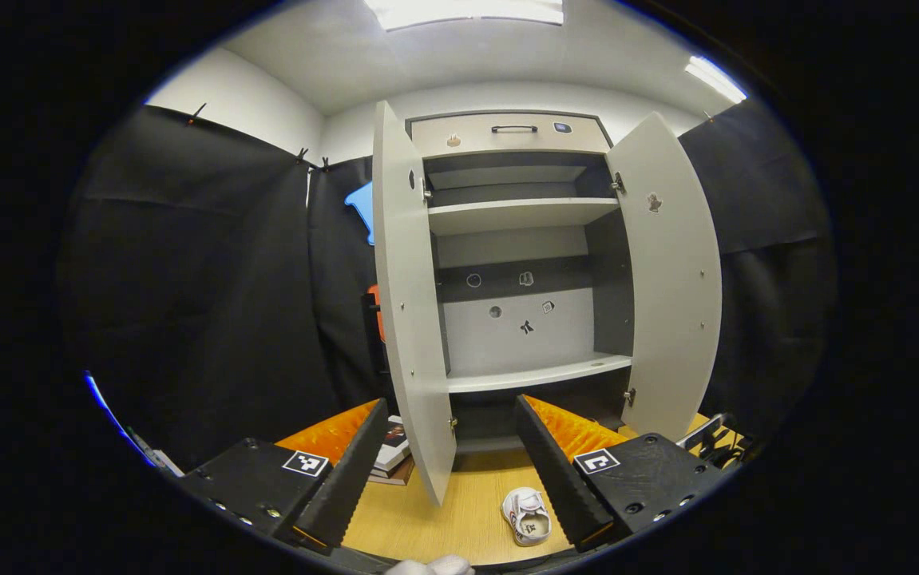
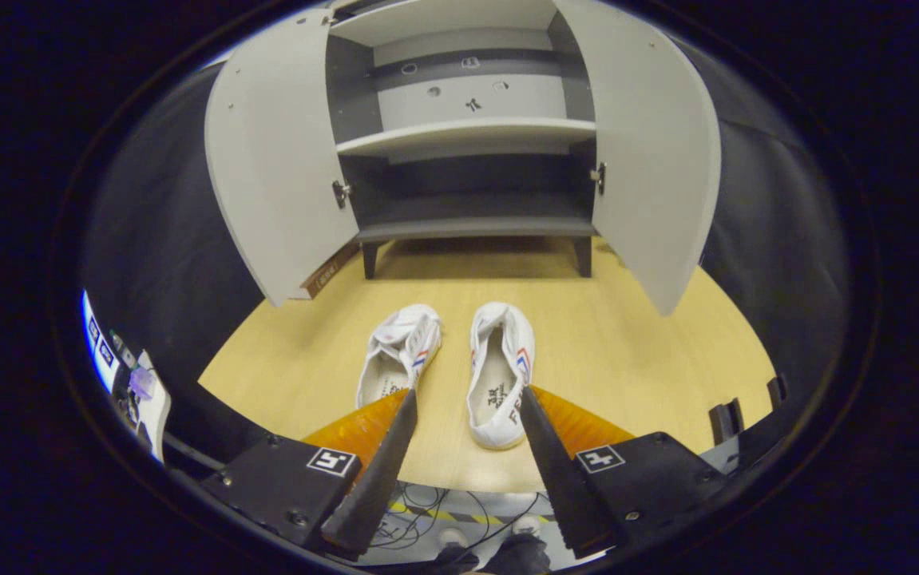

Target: Grab one shoe with the right hand and put it into the shoe cabinet, grab the other shoe with the left hand and put it into the shoe cabinet; then close the right door with the right hand and the left door with the left hand.

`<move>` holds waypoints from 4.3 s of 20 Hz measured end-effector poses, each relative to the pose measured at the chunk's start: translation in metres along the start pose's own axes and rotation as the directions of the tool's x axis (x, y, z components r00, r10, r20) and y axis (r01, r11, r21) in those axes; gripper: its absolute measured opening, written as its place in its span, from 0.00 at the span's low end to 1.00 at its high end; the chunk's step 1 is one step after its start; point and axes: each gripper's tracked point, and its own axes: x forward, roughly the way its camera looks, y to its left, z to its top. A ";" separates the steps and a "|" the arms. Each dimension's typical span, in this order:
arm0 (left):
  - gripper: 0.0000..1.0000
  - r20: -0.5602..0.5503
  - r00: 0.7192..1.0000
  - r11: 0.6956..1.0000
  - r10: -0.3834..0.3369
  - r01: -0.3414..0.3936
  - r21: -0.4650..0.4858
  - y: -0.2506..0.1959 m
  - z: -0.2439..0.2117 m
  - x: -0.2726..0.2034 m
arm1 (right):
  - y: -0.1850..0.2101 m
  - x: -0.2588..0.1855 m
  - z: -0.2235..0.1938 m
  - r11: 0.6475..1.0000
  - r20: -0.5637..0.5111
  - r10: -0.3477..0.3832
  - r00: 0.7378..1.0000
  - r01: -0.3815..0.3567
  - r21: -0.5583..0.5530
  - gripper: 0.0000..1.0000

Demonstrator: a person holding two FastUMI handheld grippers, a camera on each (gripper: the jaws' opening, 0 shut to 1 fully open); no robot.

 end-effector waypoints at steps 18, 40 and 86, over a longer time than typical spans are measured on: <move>0.95 -0.076 0.994 0.997 0.073 -0.074 -0.017 0.009 -0.027 0.040 | -0.007 0.171 0.013 0.994 -0.153 -0.040 0.987 0.055 0.093 0.66; 0.96 -0.073 0.994 0.996 0.081 -0.084 -0.042 0.001 -0.021 0.059 | -0.013 0.076 0.168 1.000 0.102 0.017 0.995 -0.018 0.005 0.07; 0.96 -0.065 0.969 0.970 0.240 -0.242 -0.027 0.024 -0.013 0.034 | -0.020 0.110 0.510 0.990 0.281 -0.090 0.955 0.115 -0.076 0.83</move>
